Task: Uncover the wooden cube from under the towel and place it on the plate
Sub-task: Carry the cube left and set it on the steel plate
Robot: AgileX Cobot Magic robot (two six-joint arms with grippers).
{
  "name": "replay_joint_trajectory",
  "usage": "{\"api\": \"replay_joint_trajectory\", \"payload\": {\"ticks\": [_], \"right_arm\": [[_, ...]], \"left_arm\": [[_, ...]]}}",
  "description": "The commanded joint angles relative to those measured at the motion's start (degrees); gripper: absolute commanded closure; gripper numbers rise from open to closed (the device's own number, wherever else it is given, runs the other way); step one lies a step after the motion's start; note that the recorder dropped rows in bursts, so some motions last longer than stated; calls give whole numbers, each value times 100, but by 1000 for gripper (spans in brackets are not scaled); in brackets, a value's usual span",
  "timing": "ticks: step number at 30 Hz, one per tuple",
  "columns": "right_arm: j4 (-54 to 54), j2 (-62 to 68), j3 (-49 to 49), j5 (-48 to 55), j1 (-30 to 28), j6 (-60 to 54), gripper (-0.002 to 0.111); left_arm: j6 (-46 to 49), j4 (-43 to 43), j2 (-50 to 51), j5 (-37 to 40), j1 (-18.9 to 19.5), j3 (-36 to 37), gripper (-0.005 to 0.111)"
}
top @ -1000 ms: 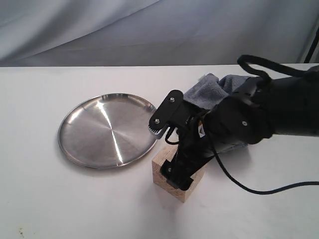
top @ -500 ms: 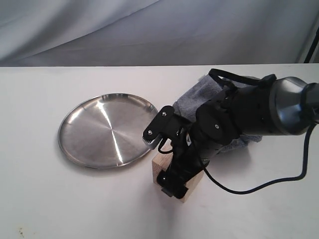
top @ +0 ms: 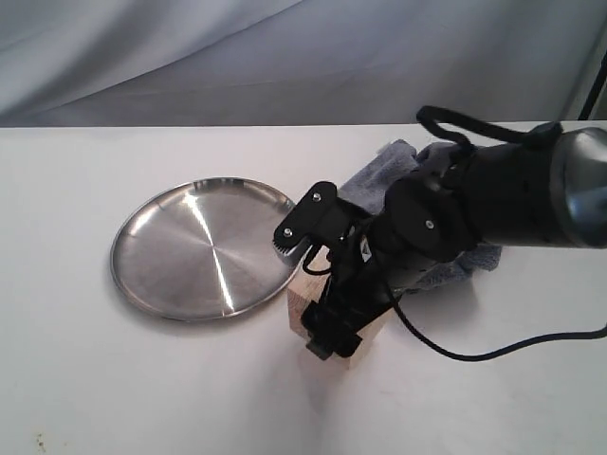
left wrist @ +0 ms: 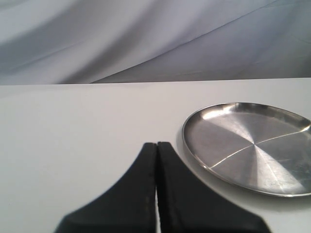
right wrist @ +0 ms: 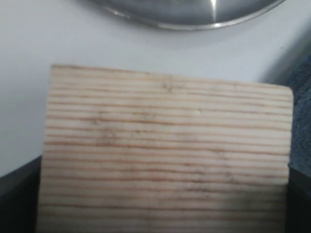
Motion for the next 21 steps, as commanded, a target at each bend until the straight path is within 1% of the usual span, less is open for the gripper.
{"api": "replay_joint_trajectory", "payload": {"ticks": [1,6,8,13,21], "right_arm": [[28,-563,-37,-281,8,1,108],[45,-781,-76,-1288,8,1,108],[223,-695,-268,-1438,8,-11,108],[489,-156,-1194,-1337,8,-11,108],[529,1424,-3247,-365,8,-95,108]], "left_arm": [[-43,0,-12,-51,14,26,107],[-43,0,-12,-51,14,26,107],[-43,0,-12,-51,14,26,107],[-43,0,-12,-51,14,26,107],[-43,0,-12,-51,14,26,107]]}}
